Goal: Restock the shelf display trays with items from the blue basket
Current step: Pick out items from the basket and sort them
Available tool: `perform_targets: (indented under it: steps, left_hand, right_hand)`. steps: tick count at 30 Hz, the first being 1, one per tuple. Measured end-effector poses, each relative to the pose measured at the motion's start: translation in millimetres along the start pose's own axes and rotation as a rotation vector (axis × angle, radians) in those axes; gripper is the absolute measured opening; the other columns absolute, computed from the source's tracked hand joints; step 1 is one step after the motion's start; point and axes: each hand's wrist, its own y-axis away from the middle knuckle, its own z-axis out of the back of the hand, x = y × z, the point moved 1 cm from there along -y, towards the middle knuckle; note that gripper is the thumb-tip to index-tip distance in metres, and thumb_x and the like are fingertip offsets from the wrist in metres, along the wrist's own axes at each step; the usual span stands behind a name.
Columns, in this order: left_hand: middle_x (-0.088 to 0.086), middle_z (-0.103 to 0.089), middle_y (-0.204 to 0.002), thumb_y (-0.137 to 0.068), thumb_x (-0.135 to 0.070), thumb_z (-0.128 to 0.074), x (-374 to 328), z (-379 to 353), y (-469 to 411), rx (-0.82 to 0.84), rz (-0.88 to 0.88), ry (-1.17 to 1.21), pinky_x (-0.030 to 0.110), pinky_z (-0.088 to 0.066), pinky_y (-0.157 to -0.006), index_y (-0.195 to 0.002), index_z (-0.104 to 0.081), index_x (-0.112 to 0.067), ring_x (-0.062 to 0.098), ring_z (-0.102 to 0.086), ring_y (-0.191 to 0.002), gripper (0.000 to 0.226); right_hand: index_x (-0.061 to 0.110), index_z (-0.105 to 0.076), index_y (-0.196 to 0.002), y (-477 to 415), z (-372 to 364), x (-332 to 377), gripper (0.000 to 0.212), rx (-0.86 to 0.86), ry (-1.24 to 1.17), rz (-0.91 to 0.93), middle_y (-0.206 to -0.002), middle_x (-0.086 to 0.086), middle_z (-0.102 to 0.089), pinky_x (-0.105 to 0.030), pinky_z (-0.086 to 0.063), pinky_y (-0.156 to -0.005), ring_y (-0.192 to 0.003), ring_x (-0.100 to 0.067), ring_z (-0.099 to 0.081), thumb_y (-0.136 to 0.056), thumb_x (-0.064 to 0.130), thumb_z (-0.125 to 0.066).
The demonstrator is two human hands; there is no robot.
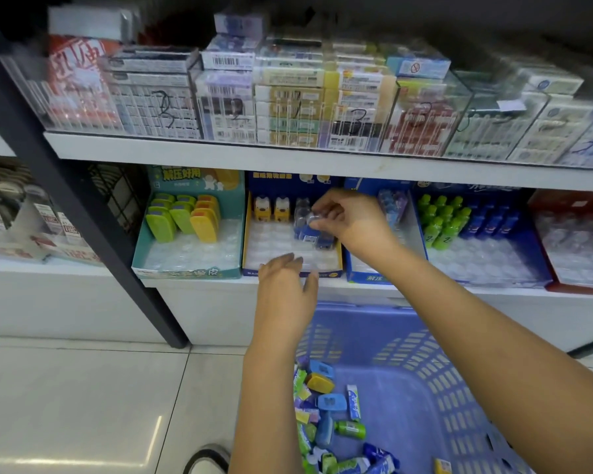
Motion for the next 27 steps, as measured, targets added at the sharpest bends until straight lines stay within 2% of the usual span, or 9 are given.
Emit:
perform_targets:
  steps: [3, 7, 10, 14, 18, 20, 22, 24, 27]
  left_hand:
    - [0.004, -0.045, -0.144, -0.097, -0.029, -0.048, 3.0, -6.9, 1.9, 0.074, -0.024, -0.054, 0.028, -0.007, -0.117, -0.138, -0.047, -0.009, 0.020, -0.032, -0.136, 0.045]
    - [0.002, -0.047, -0.142, -0.096, -0.027, -0.049, 6.6, -6.8, 2.0, 0.044, -0.034, -0.035, 0.024, -0.006, -0.115, -0.137, -0.048, -0.011, 0.018, -0.034, -0.135, 0.044]
    - [0.002, -0.048, -0.141, -0.096, -0.026, -0.050, 8.2, -6.6, 2.3, 0.039, -0.040, -0.023, 0.023, -0.008, -0.115, -0.136, -0.049, -0.012, 0.017, -0.036, -0.134, 0.042]
    - [0.002, -0.049, -0.140, -0.096, -0.027, -0.050, 7.6, -7.8, 2.2, 0.025, -0.043, -0.034, 0.022, -0.009, -0.114, -0.135, -0.050, -0.012, 0.018, -0.037, -0.133, 0.042]
    - [0.002, -0.049, -0.140, -0.096, -0.027, -0.050, 6.4, -7.9, 2.6, 0.016, -0.039, -0.030, 0.018, -0.008, -0.111, -0.135, -0.050, -0.012, 0.017, -0.037, -0.132, 0.042]
    - [0.001, -0.049, -0.140, -0.096, -0.026, -0.049, 5.1, -6.9, 4.0, 0.012, -0.036, -0.017, 0.018, -0.006, -0.112, -0.134, -0.050, -0.012, 0.016, -0.037, -0.133, 0.041]
    - [0.001, -0.050, -0.139, -0.096, -0.025, -0.050, 3.5, -5.0, 4.8, -0.001, -0.038, -0.008, 0.019, -0.006, -0.114, -0.133, -0.052, -0.012, 0.015, -0.039, -0.132, 0.040]
    - [0.001, -0.050, -0.139, -0.096, -0.025, -0.050, 1.9, -3.0, 5.3, -0.011, -0.047, -0.007, 0.020, -0.006, -0.115, -0.132, -0.053, -0.012, 0.014, -0.040, -0.131, 0.039]
    - [0.000, -0.051, -0.139, -0.096, -0.026, -0.049, -0.4, -1.4, 5.9, 0.011, -0.070, -0.019, 0.020, -0.006, -0.114, -0.132, -0.053, -0.013, 0.013, -0.040, -0.131, 0.038]
  right_hand:
    - [0.013, -0.066, -0.099, -8.3, -9.7, -7.6, 0.020, 0.069, 0.136, 0.041, -0.078, 0.011, -0.053, -0.019, -0.039, -0.068, -0.075, -0.008, -0.052, -0.081, 0.018, -0.072]
    - [0.014, -0.063, -0.106, -16.0, -13.6, -5.5, 0.023, 0.079, 0.211, 0.074, -0.088, 0.008, -0.053, -0.019, -0.038, -0.070, -0.079, -0.009, -0.051, -0.084, 0.020, -0.068]
    - [0.016, -0.064, -0.110, -20.1, -7.3, -1.3, 0.024, 0.076, 0.063, 0.042, -0.095, 0.008, -0.057, -0.017, -0.044, -0.073, -0.082, -0.009, -0.056, -0.086, 0.014, -0.065]
    - [0.020, -0.065, -0.098, -22.4, 1.6, 0.8, 0.020, 0.180, -0.091, -0.036, -0.085, 0.016, -0.061, -0.012, -0.050, -0.071, -0.082, -0.003, -0.060, -0.080, 0.014, -0.071]
    - [0.021, -0.066, -0.085, -21.8, 4.8, 3.6, 0.010, 0.194, -0.230, -0.071, -0.078, 0.014, -0.066, -0.013, -0.050, -0.061, -0.068, 0.004, -0.063, -0.079, 0.023, -0.074]
    - [0.022, -0.066, -0.083, -21.9, 5.7, 4.9, 0.006, 0.175, -0.125, -0.041, -0.084, 0.010, -0.067, -0.017, -0.050, -0.068, -0.077, -0.002, -0.064, -0.081, 0.019, -0.071]
    - [0.020, -0.065, -0.092, -23.3, 5.0, 7.8, 0.011, 0.191, 0.077, 0.027, -0.096, 0.004, -0.066, -0.023, -0.050, -0.078, -0.088, -0.011, -0.061, -0.085, 0.012, -0.064]
    - [0.019, -0.061, -0.104, -25.1, 2.0, 12.0, 0.019, 0.227, 0.243, 0.098, -0.103, 0.002, -0.062, -0.024, -0.049, -0.081, -0.090, -0.013, -0.057, -0.088, 0.009, -0.059]
    - [0.018, -0.062, -0.106, -27.9, -3.1, 15.1, 0.022, 0.314, 0.353, 0.147, -0.108, 0.001, -0.062, -0.023, -0.047, -0.081, -0.093, -0.011, -0.055, -0.088, 0.007, -0.059]
